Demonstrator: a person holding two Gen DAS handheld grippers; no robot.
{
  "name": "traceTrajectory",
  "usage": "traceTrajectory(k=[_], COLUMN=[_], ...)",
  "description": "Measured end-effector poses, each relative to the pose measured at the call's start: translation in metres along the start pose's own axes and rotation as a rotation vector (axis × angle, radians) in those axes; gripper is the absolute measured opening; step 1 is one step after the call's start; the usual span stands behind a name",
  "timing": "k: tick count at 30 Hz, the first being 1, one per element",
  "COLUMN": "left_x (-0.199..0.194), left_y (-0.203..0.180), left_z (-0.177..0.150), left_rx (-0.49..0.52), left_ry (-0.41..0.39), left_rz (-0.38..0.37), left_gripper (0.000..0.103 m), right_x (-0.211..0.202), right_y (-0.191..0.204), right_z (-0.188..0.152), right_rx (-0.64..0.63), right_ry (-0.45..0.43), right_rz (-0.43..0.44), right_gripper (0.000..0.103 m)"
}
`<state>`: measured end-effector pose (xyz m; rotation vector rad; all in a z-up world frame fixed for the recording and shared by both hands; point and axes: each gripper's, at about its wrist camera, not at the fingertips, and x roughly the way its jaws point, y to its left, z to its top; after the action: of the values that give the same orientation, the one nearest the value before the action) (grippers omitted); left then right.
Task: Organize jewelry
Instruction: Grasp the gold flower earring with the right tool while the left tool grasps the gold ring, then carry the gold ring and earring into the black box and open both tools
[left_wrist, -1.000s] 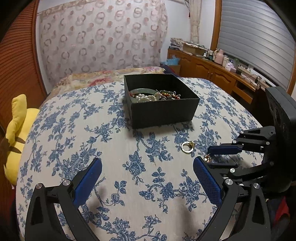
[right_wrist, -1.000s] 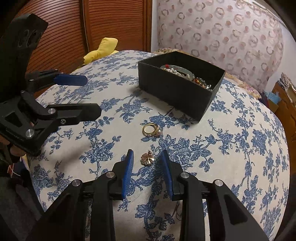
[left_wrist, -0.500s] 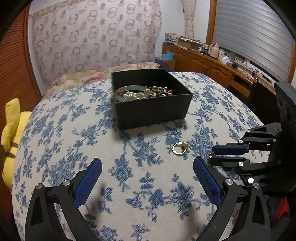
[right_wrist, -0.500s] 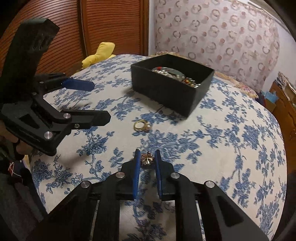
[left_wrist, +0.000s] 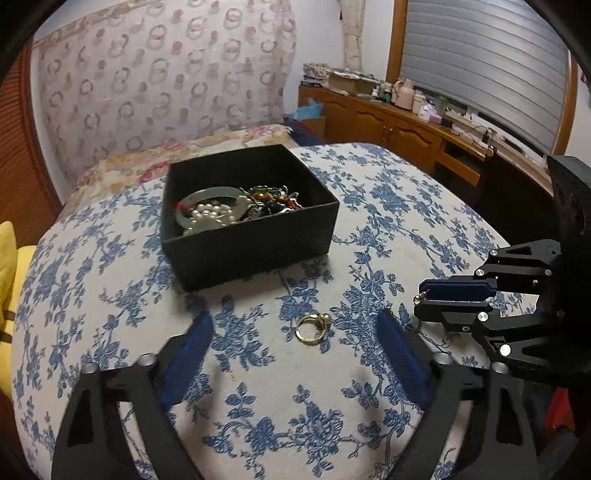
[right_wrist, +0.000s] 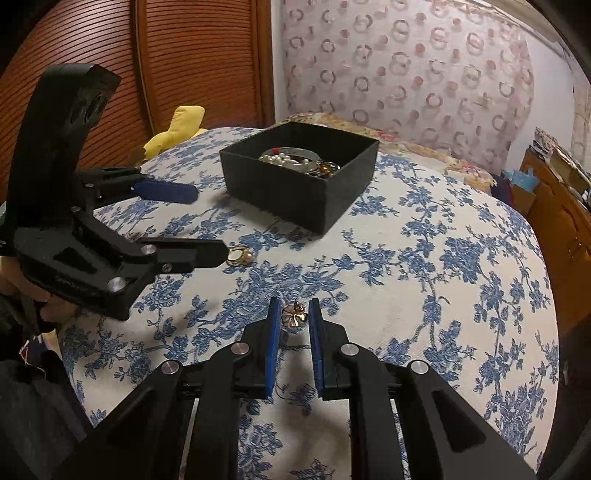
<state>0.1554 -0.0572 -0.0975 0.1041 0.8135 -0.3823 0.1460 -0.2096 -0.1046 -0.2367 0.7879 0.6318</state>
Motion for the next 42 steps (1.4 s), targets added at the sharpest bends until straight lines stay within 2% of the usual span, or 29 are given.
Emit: traceTrajectory(k=[4, 6, 9, 13, 14, 17, 29, 37, 42], left_x=[0.013, 0.019, 0.026, 0.027, 0.027, 0.025, -0.002, -0.014, -0.014], left_y=[-0.007, -0.011, -0.015, -0.016, -0.017, -0.015, -0.001, 0.015, 0.03], left_z=[0.0, -0.001, -0.003, -0.005, -0.005, -0.005, 0.015, 0.041, 0.057], left_rx=[0.024, 0.037, 0.049, 0.063, 0.067, 0.061, 0.025, 0.003, -0.019], left_ry=[0.038, 0.059, 0.079, 0.073, 0.07, 0.071, -0.008, -0.066, -0.089], left_rz=[-0.001, -0.007, -0.005, 0.014, 0.022, 0.014, 0.031, 0.058, 0.077], left_gripper=[0.059, 0.047, 0.038, 0.035, 0.024, 0.018, 0.018, 0.018, 0.019], right_x=[-0.002, -0.002, -0.004, -0.004, -0.004, -0.005, -0.01, 0.0, 0.01], right_y=[-0.004, -0.006, -0.008, -0.009, -0.01, -0.01, -0.008, -0.009, -0.013], right_z=[-0.002, -0.003, -0.005, -0.005, -0.005, -0.004, 0.027, 0.07, 0.094], right_rx=[0.009, 0.013, 0.015, 0.017, 0.017, 0.014, 0.003, 0.009, 0.032], right_ry=[-0.001, -0.002, -0.002, -0.003, -0.004, -0.006, -0.061, -0.124, -0.146], right_rz=[-0.005, -0.007, -0.008, -0.011, -0.011, -0.013, -0.01, -0.008, 0.03], right_gripper=[0.017, 0.017, 0.017, 0.017, 0.017, 0.017, 0.017, 0.017, 0.017])
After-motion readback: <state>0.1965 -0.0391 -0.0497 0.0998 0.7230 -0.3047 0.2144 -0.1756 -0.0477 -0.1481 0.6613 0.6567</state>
